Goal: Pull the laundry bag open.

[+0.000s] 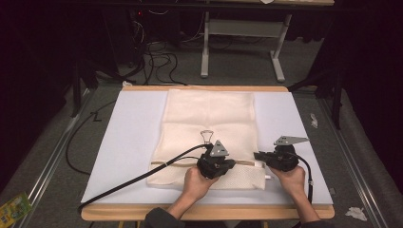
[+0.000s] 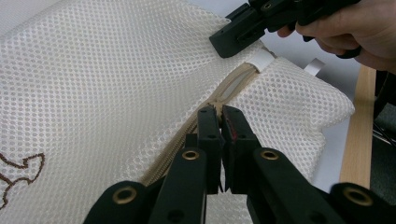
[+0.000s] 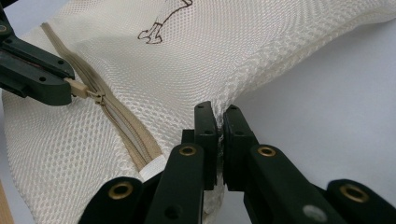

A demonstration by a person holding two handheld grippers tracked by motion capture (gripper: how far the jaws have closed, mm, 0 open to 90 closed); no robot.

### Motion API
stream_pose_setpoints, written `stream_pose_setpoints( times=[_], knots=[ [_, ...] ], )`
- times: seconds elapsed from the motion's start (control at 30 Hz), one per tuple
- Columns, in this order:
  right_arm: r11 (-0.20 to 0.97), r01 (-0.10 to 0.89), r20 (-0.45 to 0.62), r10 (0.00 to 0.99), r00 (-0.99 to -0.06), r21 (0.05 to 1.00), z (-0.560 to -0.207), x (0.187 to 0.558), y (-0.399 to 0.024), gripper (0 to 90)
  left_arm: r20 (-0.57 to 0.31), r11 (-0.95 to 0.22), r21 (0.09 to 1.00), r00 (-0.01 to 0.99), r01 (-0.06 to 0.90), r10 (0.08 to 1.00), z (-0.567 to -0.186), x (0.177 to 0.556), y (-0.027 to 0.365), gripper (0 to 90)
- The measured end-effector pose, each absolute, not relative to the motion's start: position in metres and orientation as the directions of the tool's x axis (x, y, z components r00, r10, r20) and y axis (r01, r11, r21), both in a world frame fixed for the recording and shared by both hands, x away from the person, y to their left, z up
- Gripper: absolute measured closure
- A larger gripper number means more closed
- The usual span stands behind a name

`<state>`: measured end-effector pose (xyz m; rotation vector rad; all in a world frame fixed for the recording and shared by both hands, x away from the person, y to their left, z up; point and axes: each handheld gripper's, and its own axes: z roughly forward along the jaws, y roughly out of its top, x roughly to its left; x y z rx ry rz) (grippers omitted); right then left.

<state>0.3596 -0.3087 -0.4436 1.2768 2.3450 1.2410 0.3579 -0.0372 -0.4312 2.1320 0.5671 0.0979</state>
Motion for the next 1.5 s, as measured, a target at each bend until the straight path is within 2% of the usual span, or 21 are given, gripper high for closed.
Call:
stream_pose_setpoints(
  times=[0.57,1.5],
  knots=[
    [0.275,0.599,0.197,0.774,-0.602,0.752,-0.443,0.360,-0.307,87.6,-0.116,-0.489,0.799,0.887,0.351,0.448,-0.429,0.354,-0.021,86.8],
    [0.287,0.598,0.190,0.772,-0.607,0.748,-0.444,0.362,-0.301,87.6,-0.157,-0.437,0.816,0.872,0.379,0.463,-0.427,0.355,0.007,86.9]
  ],
)
